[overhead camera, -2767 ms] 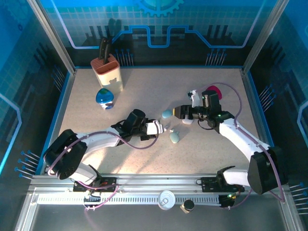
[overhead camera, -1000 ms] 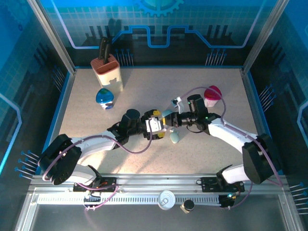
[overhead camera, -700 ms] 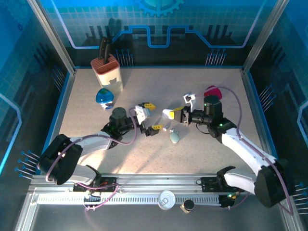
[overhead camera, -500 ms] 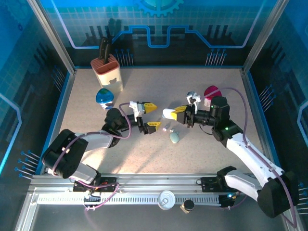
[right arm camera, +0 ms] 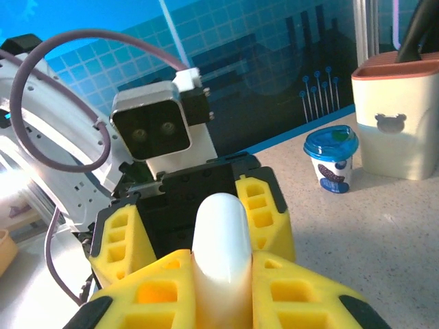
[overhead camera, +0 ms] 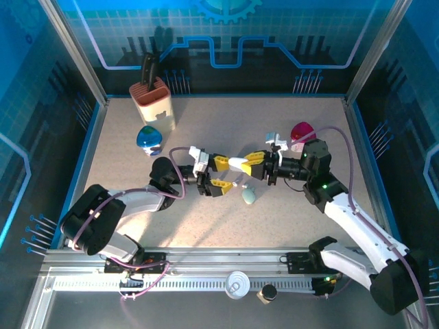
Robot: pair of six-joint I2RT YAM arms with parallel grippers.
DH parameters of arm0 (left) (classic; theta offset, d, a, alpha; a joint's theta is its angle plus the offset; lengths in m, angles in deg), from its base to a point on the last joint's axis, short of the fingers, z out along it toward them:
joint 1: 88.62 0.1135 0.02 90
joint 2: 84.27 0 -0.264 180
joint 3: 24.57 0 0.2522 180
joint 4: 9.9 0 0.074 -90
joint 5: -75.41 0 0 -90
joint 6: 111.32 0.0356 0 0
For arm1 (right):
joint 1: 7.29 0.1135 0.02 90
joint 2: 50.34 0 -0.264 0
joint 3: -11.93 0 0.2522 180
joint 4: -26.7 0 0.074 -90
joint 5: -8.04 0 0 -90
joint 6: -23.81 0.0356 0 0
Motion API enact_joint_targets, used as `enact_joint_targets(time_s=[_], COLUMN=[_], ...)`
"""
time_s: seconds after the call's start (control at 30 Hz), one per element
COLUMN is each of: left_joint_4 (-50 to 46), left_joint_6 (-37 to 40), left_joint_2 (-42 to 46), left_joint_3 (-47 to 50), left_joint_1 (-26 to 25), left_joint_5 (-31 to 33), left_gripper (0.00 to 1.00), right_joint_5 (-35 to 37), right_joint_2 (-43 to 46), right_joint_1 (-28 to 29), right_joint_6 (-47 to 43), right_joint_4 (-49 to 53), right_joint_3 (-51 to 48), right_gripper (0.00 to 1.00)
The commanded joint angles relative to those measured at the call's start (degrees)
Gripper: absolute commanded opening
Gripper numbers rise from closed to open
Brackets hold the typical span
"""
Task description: Insert the wireless bluetooth earbuds into the charging case
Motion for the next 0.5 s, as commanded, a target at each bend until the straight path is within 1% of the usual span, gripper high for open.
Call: enact_joint_targets(time_s=[0.0, 0.1, 0.27, 0.4, 0.43, 0.47], left_joint_4=[2.25, 2.24, 2.17, 2.16, 2.15, 2.17], left_joint_6=[-1.79, -1.91, -1.78, -1.6, -1.45, -1.28], left_joint_2=[-0.77, -0.89, -1.31, -1.91, -2.07, -2.27], left_joint_3=[-2.41, -3.04, -3.11, -3.08, -3.08, -3.11], left_joint_1=[-0.94, -1.22, -1.23, -1.15, -1.21, -1.22], left_joint_5=[-1.13, -1.02, -0.93, -0.65, -0.58, -0.58], left_gripper=[0.65, 0.61, 0.47, 0.39, 0.35, 0.28], right_joint_5=[-1.0, -0.83, -0.57, -0.49, -0.5, -0.26], right_joint_2=[0.07, -0.51, -1.21, -1.69, -1.77, -1.79], right_joint_1=[1.41, 2.11, 2.81, 3.34, 3.43, 3.52], right_joint_6=[-2.84, -3.29, -3.76, -5.51, -6.05, -6.54], right_joint_4=[-2.15, -2.47, -2.61, -1.27, -0.78, -0.25], right_joint_3=[0.41, 0.47, 0.58, 0.89, 0.9, 0.87], right_gripper=[0.07, 0.07, 0.07, 0.07, 0.07, 0.08])
